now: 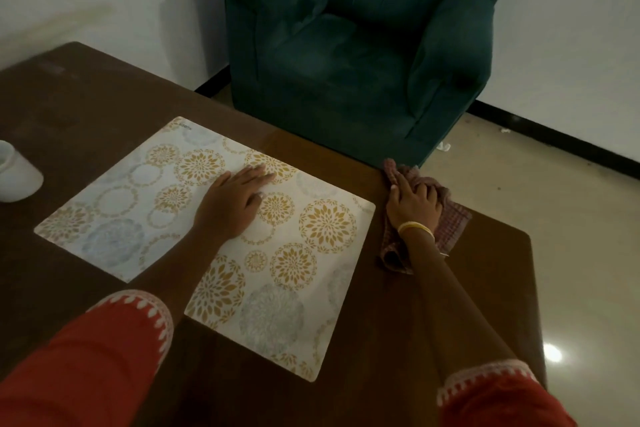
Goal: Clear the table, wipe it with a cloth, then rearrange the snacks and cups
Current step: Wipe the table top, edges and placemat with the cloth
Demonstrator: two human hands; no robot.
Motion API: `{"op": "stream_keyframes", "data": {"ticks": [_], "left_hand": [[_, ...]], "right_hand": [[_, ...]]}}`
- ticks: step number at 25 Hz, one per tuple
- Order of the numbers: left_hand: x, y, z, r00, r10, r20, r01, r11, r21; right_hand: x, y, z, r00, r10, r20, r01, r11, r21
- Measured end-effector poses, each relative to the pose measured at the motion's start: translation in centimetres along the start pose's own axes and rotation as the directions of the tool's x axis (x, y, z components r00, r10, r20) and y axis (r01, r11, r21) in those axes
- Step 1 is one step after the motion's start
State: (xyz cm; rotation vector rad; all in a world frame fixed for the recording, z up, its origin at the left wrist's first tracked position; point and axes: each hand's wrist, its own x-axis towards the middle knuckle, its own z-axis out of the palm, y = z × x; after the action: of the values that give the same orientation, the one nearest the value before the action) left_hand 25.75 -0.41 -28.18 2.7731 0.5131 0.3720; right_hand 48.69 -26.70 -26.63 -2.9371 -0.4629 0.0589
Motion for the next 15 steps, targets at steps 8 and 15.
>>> {"op": "stream_keyframes", "data": {"ticks": [8,15], "left_hand": [[-2.8,1.0,-1.6,0.995,-0.085,-0.055,0.093,0.984,0.152],[-14.7,-6.5,-6.8,0.982,-0.179,0.053,0.172,0.978,0.119]], "right_hand": [[-9.2,-11.3,1.9,0.824,-0.544,0.158,0.553,0.833,-0.014],[-22.0,-11.5,1.6,0.312,-0.928,0.202,0.946,0.323,0.022]]}}
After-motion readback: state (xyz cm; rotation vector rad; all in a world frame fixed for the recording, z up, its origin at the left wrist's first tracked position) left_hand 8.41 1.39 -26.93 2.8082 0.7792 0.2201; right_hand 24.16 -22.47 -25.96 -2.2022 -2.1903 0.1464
